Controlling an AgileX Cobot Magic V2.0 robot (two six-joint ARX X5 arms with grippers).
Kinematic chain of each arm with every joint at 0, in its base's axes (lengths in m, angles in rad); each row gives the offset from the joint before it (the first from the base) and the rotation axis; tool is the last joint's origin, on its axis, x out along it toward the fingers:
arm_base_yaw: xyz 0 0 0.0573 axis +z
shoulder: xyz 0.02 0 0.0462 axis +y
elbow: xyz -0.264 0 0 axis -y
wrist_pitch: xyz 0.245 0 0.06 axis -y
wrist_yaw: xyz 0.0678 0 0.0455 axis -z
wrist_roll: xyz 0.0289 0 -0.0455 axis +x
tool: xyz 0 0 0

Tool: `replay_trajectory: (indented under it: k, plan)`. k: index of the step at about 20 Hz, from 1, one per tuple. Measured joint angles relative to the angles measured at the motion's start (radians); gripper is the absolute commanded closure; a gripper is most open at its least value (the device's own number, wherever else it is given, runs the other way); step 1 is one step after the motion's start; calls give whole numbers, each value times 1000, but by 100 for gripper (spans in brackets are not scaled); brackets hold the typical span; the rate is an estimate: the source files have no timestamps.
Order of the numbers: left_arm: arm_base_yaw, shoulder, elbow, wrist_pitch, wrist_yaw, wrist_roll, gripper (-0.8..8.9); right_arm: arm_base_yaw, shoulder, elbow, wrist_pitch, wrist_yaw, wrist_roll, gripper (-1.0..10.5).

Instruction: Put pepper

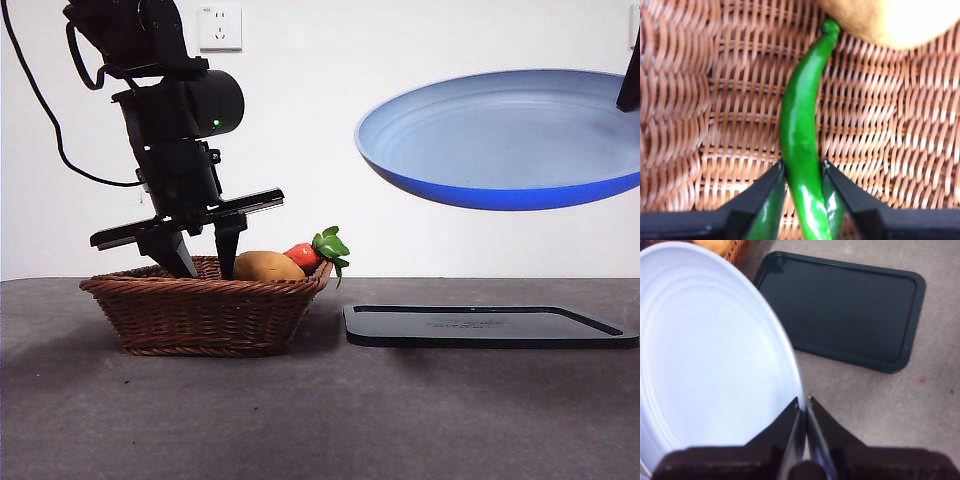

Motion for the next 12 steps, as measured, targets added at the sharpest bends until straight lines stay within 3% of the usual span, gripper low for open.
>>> replay_trajectory:
  k: [7,12]
  plan:
    - [0,-13,0,-9,14,-73,741,0,0,0,4,0,-1,941]
    - [0,-90,0,-21,45,-81,741,0,0,0,5,0,-2,941]
